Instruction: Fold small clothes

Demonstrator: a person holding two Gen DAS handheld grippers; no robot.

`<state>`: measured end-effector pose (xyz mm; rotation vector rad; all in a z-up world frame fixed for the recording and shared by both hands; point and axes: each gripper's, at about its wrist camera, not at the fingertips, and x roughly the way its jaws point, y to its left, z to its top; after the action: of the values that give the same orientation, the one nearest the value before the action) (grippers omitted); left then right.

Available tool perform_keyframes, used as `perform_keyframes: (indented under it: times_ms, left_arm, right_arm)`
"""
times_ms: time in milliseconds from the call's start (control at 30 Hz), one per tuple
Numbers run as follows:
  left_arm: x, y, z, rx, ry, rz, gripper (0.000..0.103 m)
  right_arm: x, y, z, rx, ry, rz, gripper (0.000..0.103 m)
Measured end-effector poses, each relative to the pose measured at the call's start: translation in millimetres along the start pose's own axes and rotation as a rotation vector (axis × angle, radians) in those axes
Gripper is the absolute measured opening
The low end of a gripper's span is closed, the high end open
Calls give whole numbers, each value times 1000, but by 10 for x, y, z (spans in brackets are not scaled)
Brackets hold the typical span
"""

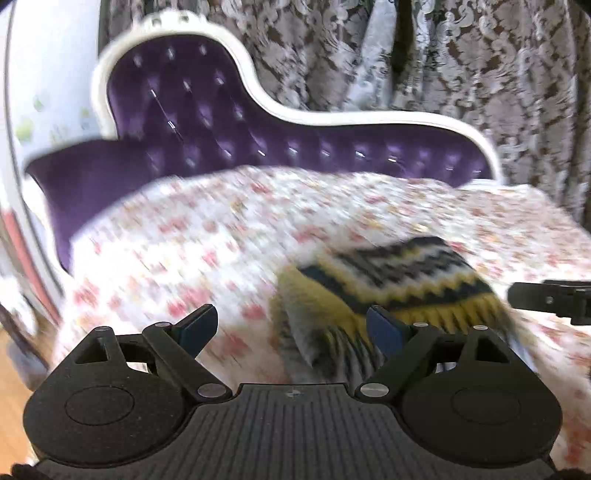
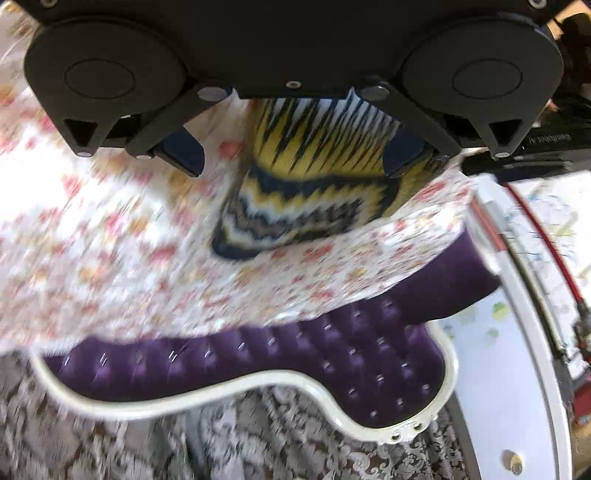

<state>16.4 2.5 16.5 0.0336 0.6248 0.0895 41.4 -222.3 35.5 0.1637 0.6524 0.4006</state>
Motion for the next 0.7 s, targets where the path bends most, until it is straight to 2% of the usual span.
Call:
perform_keyframes:
  times_ms: [100,167,267,367,467,533,700]
  left_arm:
    - [165,-81,88,18,-9,25,88]
    - [303,-103,111,-1,26,8,88]
    - [532,-85,86,-44,111,-23,88]
    - [725,-11,-17,-89,193,-31,88]
    - [799,94,-148,-149,222,-66,90]
    - [832,153,-215,-187,237,-85,96]
    - [840,140,-281,-186,236,-63,102]
  right_arm:
    - [148,107,87,-28,-9,-221,103]
    - [265,144,134,-48,-18,-314,102]
    - [461,142,194,-69,10,-278,102]
    - [675,117,154,-76,92,-260,102]
    - [798,63,36,-64,153,-239,102]
    - [817,-12,-31,-25,167,-221,102]
    - [818,-158,-134,96,172,-152,102]
